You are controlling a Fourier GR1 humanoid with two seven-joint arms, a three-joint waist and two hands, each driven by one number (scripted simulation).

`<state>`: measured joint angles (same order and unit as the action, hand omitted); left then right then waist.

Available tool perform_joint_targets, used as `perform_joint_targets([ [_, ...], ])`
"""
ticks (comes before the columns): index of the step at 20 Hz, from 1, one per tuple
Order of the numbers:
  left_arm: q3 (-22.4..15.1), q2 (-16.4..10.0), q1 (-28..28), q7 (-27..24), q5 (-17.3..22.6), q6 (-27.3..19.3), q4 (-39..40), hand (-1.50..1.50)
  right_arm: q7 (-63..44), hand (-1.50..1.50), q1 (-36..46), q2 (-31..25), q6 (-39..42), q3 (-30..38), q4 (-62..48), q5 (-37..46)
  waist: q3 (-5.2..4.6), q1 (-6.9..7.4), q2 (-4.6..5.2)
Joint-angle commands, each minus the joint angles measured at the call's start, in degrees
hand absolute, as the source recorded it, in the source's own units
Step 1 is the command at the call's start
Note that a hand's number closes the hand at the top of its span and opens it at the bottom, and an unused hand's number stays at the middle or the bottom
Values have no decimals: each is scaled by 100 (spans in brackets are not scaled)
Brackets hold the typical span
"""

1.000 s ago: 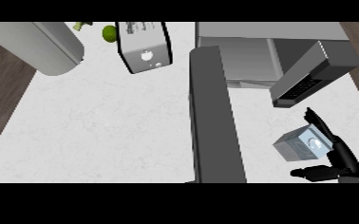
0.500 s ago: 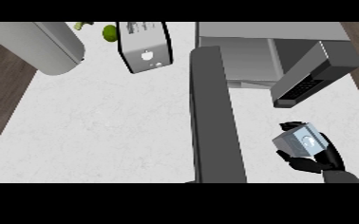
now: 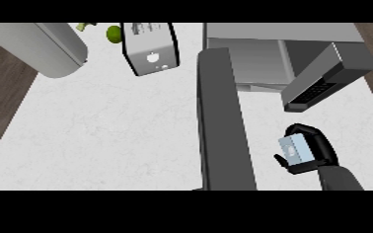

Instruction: Pick up the milk, place it into the microwave and close the microwave

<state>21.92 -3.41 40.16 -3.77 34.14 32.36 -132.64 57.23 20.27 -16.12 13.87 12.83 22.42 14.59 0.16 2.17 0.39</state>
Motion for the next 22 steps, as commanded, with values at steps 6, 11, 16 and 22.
perform_joint_targets([
  [6, 102, -88, 396, 337, 796, -34, -696, -150, 585, 150, 497, 780, -776, 517, -476, -415, 11, 28, 4],
  [11, 235, 6, 417, 67, 738, 281, -359, -150, 526, 150, 858, 839, -937, 456, -623, -303, 1, 10, -5],
  [16, 301, -107, 413, 239, 876, 212, -452, -150, 407, 150, 1183, 1024, -1509, 421, -539, -201, -3, -23, -11],
  [22, 241, 83, 293, 311, 626, 161, -219, -150, -151, 150, 1947, 669, -1315, 584, -710, -327, -6, -31, -6],
])
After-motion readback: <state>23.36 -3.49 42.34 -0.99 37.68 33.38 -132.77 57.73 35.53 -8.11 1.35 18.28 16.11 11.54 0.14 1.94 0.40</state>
